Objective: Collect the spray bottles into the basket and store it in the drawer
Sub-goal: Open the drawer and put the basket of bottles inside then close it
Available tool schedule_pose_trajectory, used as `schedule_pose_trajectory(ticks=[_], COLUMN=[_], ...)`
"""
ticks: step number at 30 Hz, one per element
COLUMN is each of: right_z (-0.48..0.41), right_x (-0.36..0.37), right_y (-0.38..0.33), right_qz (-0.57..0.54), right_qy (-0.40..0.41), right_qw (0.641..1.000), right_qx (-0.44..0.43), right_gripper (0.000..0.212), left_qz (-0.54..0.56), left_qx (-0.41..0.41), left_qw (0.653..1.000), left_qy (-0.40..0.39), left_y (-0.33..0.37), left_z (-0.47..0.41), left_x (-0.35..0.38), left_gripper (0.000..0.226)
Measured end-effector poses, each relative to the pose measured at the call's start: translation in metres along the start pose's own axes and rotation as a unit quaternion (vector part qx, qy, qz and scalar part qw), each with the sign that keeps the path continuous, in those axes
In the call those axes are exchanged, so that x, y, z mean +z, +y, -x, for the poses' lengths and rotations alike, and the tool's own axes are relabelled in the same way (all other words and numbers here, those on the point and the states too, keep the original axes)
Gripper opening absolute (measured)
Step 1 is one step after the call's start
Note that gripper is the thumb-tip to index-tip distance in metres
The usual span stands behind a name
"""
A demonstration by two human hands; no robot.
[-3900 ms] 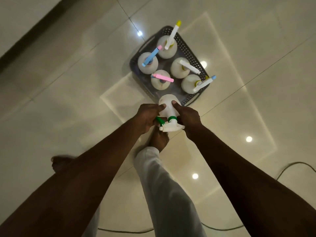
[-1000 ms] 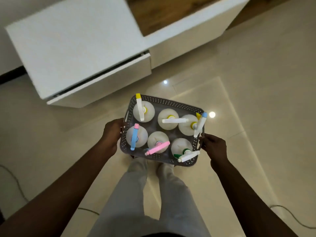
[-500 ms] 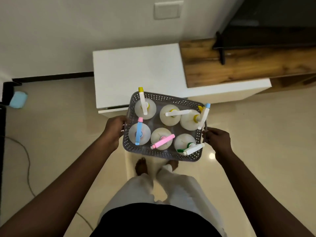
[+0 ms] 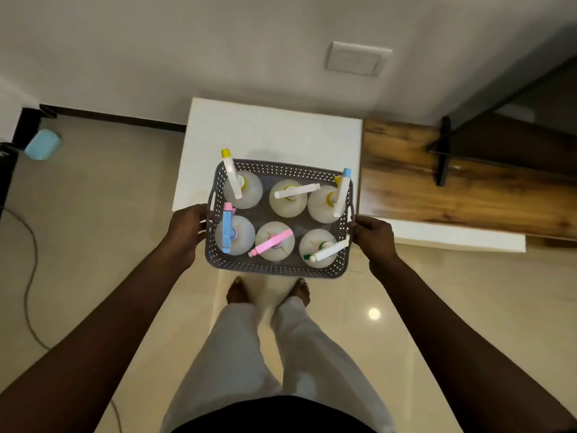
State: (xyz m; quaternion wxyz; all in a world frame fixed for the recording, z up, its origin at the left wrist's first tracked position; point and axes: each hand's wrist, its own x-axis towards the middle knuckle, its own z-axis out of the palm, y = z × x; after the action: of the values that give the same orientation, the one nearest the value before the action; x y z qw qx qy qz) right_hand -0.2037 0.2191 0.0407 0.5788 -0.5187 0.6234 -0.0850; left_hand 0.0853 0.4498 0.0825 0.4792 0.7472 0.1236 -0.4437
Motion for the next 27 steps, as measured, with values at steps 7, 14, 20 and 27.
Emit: schedule_pose_trajectory(ticks=[7, 14, 20, 27], right_z=[-0.067, -0.109, -0.136, -0.162], right_x=[0.033, 0.072, 0.095, 0.107], right_y=[-0.019, -0.030, -0.035, -0.034], right_qz=[0.018, 0.012, -0.004, -0.011], right_qy=[-0.009, -0.009, -0.001, -0.007], right_qw=[1.000, 0.999, 0.998, 0.999], right_qx=[0.021, 0.042, 0.056, 0.048], right_gripper=[0.033, 0.040, 0.038, 0.035], left_qz=[-0.003, -0.037, -0.027, -0.018], left_qx=[-0.032, -0.059, -0.049, -0.054], left_qw=[0.999, 0.998, 0.998, 0.998], left_qy=[0.011, -0.001, 0.007, 0.009], left_y=[0.012, 0.035, 0.037, 0.037], left_z=[-0.074, -0.141, -0.184, -0.213], left_x=[0.019, 0.024, 0.025, 0.028], left_gripper=[0.020, 0.030, 0.027, 0.016])
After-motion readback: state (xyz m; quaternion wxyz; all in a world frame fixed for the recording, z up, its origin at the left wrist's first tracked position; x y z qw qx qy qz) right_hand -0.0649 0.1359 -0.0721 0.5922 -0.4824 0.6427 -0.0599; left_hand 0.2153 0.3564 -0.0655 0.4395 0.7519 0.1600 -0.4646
